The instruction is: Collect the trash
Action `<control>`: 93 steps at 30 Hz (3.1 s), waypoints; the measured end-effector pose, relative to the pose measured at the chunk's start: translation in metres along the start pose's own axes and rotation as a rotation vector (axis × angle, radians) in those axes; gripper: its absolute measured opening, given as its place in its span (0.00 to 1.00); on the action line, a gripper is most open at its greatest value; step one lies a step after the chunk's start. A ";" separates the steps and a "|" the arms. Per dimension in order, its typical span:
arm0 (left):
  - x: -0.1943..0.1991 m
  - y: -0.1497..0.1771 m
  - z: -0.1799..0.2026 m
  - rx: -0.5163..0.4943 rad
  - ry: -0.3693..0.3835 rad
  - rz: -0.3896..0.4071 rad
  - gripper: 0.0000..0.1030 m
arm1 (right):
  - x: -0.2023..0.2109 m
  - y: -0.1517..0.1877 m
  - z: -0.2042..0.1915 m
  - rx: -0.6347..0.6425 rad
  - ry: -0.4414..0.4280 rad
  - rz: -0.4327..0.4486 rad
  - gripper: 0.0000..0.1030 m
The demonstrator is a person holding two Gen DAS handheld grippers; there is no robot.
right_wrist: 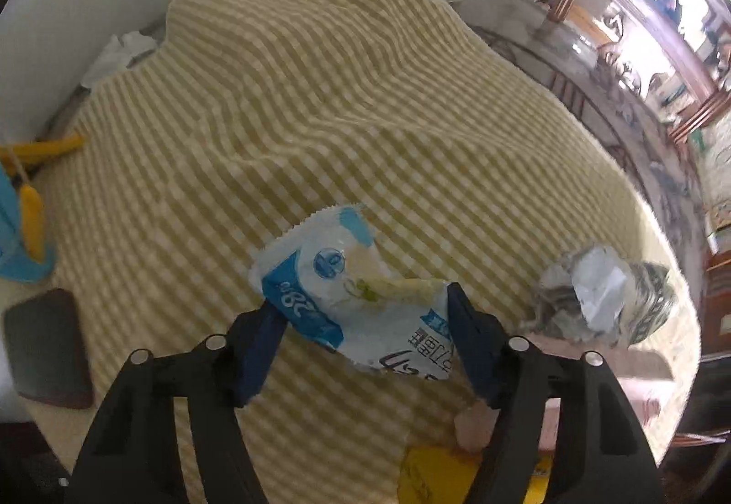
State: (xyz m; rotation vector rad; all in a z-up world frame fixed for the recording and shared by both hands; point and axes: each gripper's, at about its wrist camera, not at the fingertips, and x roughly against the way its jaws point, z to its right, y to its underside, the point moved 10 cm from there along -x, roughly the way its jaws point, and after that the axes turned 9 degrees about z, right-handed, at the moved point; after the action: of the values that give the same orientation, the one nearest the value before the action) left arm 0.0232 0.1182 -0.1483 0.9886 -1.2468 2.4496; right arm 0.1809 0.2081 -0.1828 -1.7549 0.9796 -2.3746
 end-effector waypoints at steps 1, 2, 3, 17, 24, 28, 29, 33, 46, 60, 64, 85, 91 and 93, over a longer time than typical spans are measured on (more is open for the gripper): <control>-0.001 0.000 -0.001 0.002 0.003 -0.003 0.58 | 0.002 0.001 0.001 -0.006 -0.005 0.006 0.56; -0.002 0.000 -0.002 0.005 0.004 -0.004 0.61 | 0.004 0.001 0.003 -0.013 -0.010 0.013 0.47; -0.003 0.000 -0.003 0.010 0.003 -0.005 0.63 | 0.008 0.001 0.005 -0.032 -0.029 0.023 0.45; -0.010 0.008 -0.001 -0.032 -0.001 -0.014 0.76 | 0.173 0.018 0.055 -0.301 -0.168 0.337 0.37; -0.012 0.012 0.005 -0.087 -0.010 -0.027 0.81 | 0.189 0.111 0.083 -0.457 -0.127 0.278 0.38; -0.017 0.013 0.006 -0.098 -0.023 -0.035 0.82 | 0.178 0.172 0.086 -0.512 -0.051 0.187 0.38; -0.018 0.012 0.005 -0.091 -0.027 -0.035 0.82 | 0.173 0.185 0.085 -0.516 -0.035 0.162 0.38; -0.020 -0.001 0.004 -0.094 -0.055 -0.008 0.82 | 0.161 0.212 0.080 -0.516 0.005 0.111 0.41; -0.042 -0.005 0.001 -0.133 -0.096 -0.040 0.82 | 0.152 0.217 0.081 -0.540 0.020 0.098 0.64; -0.028 -0.012 0.013 -0.198 -0.104 0.019 0.45 | 0.162 0.212 0.088 -0.574 0.024 0.163 0.53; -0.018 -0.015 0.026 -0.200 -0.080 0.029 0.45 | 0.165 0.215 0.094 -0.621 0.007 0.174 0.52; -0.014 -0.010 0.167 -0.392 0.121 0.030 0.45 | 0.240 0.254 0.166 -0.801 0.066 0.312 0.53; -0.023 0.005 0.228 -0.457 0.218 -0.003 0.45 | 0.280 0.290 0.205 -0.887 0.124 0.369 0.53; -0.027 0.012 0.250 -0.481 0.254 -0.017 0.45 | 0.293 0.307 0.218 -0.922 0.149 0.382 0.53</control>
State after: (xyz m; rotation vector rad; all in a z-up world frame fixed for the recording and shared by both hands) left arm 0.1547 -0.0820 -0.0702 0.5373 -1.6099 2.0278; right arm 0.1623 -0.2500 -0.0505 -1.3215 2.4400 -1.9282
